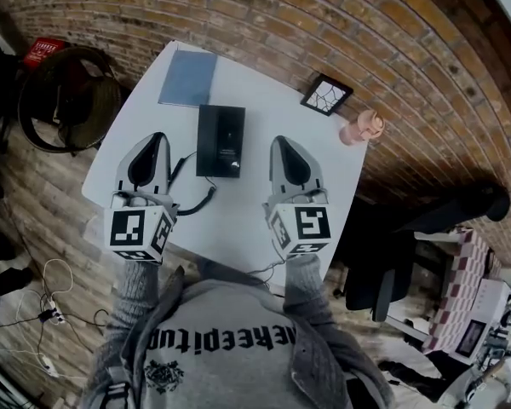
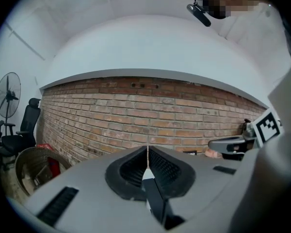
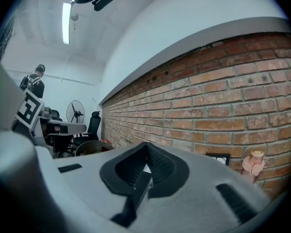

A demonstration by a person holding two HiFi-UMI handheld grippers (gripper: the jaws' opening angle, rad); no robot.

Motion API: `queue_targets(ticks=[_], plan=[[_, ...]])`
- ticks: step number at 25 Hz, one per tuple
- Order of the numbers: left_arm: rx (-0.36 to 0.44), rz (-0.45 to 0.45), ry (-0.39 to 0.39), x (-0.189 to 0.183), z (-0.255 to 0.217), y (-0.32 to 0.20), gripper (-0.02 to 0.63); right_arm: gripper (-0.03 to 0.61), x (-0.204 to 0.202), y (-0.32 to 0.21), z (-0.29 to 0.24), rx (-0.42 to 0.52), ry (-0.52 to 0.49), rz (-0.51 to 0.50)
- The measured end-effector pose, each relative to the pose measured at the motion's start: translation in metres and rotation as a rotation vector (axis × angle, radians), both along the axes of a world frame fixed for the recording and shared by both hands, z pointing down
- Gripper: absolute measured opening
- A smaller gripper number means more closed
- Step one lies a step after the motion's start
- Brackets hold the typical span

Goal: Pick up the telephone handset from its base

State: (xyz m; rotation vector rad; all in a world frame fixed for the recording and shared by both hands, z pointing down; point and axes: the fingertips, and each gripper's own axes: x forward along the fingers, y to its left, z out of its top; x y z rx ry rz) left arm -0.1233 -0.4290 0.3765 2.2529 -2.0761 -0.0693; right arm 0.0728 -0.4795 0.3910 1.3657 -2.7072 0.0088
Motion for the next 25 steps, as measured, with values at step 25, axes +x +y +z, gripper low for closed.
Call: queue_targets(ticks=[25], plan=[[-0.348,0.122,0.102,0.013,0.138,-0.048,0.014,0.005,-0.011,-0.041,0.117,-0.269,0.042,-0.034]])
